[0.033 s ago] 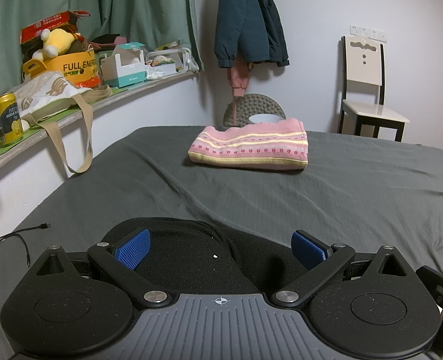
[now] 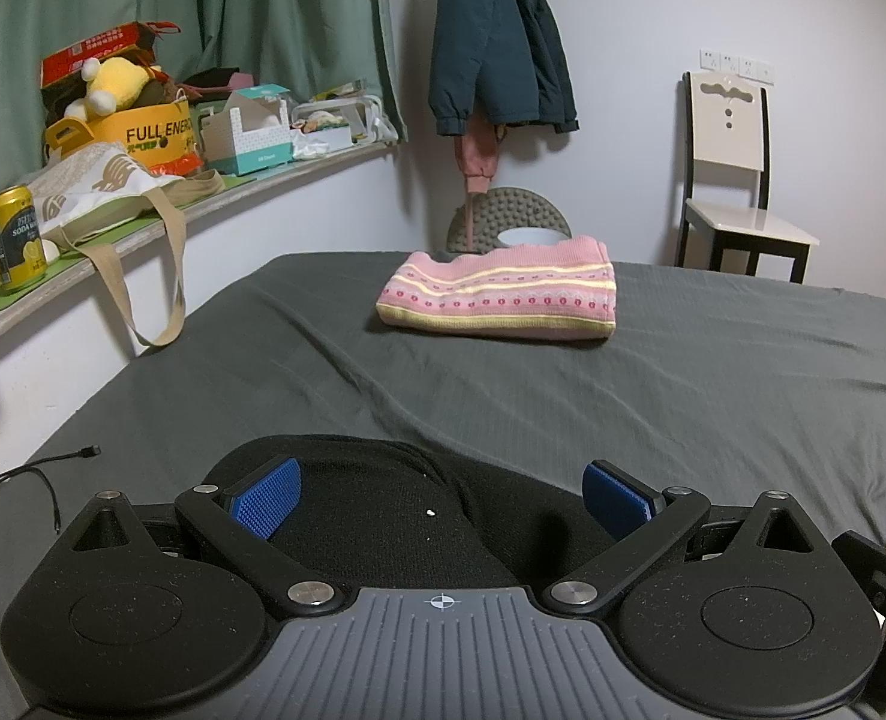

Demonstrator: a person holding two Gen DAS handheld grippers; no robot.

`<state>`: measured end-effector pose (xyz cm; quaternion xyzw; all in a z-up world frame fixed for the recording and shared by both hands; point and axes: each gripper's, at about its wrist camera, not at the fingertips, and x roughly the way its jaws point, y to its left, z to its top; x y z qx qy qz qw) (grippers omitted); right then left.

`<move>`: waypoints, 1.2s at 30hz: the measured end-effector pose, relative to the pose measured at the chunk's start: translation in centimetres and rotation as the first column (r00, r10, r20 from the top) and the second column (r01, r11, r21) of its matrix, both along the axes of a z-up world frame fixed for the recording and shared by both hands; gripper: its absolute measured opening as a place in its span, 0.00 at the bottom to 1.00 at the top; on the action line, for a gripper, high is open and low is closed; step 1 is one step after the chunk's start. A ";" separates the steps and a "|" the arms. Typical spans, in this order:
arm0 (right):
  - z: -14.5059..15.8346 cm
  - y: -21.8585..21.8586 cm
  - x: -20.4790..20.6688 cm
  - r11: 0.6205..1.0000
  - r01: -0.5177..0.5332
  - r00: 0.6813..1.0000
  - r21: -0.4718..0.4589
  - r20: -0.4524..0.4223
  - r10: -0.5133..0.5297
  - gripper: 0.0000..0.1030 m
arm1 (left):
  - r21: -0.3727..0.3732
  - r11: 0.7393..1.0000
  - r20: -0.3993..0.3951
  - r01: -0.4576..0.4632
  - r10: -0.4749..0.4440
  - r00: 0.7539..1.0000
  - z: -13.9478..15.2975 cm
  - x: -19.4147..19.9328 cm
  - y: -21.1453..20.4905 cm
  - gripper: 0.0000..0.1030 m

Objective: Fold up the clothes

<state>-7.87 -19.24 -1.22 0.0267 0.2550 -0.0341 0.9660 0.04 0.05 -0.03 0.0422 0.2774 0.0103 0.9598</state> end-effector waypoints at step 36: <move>0.5 -0.6 -0.9 0.988 -0.056 0.996 0.142 0.070 0.047 1.00 | -0.007 1.000 0.001 -0.005 0.005 1.000 0.2 0.0 0.4 0.98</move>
